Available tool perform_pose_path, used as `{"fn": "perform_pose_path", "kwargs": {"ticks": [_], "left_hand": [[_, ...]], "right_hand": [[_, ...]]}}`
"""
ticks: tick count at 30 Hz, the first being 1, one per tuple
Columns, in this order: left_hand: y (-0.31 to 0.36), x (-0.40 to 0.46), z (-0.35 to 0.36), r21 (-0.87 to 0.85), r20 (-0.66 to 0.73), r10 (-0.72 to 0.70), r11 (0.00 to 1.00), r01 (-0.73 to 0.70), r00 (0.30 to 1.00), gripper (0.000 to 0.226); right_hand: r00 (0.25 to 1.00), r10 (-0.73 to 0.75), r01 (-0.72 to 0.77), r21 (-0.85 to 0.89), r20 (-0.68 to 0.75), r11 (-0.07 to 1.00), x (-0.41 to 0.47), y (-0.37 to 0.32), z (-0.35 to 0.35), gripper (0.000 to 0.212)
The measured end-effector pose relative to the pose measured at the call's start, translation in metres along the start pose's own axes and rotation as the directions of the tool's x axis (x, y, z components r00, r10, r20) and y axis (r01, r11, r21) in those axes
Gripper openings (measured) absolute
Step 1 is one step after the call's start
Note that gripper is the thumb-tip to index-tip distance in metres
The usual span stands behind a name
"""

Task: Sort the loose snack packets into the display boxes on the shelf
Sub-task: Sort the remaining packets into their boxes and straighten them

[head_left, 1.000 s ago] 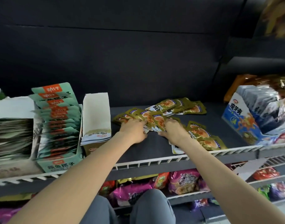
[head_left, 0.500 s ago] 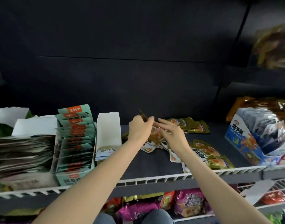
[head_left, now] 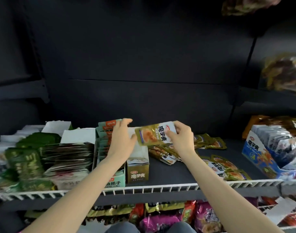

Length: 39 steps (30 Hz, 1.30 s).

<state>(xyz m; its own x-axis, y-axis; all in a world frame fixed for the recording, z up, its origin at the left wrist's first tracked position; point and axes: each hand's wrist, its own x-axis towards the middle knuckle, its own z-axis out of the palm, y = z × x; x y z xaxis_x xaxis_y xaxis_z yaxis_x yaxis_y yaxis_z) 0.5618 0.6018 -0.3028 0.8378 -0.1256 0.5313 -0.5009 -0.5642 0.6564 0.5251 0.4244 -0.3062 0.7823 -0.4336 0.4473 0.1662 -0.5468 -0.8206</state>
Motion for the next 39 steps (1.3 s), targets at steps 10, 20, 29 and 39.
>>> {"fn": "perform_pose_path", "kwargs": {"ticks": [10,20,29,39], "left_hand": [[-0.013,-0.014,-0.025,0.14,0.246,0.129,0.976,-0.167,0.961,0.025],[-0.015,-0.023,-0.025,0.601,0.397,0.157,0.7,-0.385,0.904,0.024],[-0.017,-0.024,-0.026,0.458,0.498,0.084,0.819,-0.344,0.863,0.023],[0.039,-0.023,0.047,0.084,0.414,0.191,0.966,-0.246,0.89,0.029]], "right_hand": [[0.825,-0.234,0.479,-0.416,0.514,0.773,-0.02,-0.04,0.034,0.022],[0.81,-0.049,0.393,-0.48,0.584,0.784,-0.025,-0.011,0.035,0.028],[0.747,-0.053,0.393,-0.377,0.662,0.839,-0.033,-0.002,0.022,0.032],[0.963,0.161,-0.048,-0.452,0.214,0.891,-0.007,0.062,-0.034,0.035]]}}
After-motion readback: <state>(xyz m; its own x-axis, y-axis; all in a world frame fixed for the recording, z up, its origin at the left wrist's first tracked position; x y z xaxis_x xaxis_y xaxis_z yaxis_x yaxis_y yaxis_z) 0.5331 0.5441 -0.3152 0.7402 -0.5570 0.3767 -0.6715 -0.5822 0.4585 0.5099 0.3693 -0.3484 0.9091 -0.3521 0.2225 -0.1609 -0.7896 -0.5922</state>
